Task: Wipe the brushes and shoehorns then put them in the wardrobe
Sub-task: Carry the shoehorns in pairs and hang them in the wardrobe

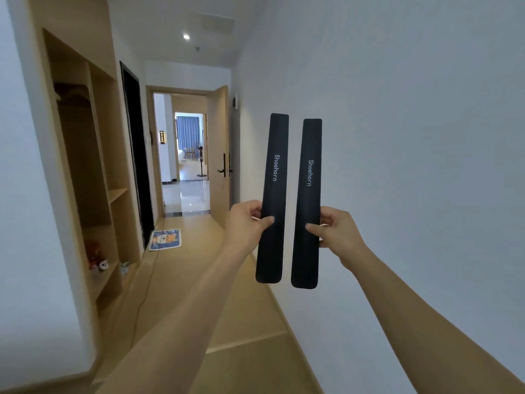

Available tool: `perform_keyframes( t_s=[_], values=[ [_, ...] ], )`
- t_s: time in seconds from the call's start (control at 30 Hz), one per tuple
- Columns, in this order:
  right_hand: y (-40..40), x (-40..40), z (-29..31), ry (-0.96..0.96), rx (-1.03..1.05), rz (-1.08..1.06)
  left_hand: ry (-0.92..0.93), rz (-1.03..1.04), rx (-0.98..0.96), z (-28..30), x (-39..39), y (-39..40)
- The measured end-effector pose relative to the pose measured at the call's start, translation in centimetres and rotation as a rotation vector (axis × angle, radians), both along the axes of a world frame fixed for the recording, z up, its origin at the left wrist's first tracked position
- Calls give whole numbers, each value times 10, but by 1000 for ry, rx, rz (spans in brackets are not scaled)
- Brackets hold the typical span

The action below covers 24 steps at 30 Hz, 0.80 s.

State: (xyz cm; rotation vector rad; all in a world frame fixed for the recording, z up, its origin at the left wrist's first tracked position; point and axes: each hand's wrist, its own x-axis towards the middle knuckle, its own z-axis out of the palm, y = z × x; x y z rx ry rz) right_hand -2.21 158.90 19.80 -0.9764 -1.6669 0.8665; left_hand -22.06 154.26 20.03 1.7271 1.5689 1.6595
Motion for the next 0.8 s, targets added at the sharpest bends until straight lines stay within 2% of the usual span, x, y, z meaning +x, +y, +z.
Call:
perform_keyframes(
  t_s=[0.23,0.4,0.8],
  values=[
    [143,-47,14,7,2,-41,-10,-85,-5,17,-44,150],
    [231,-88,5,8,-16,-22,-10,-91,-21,4,-83,233],
    [458,-219,-17,40,2,222,37,170,-26,-12,-203,415]
  ],
)
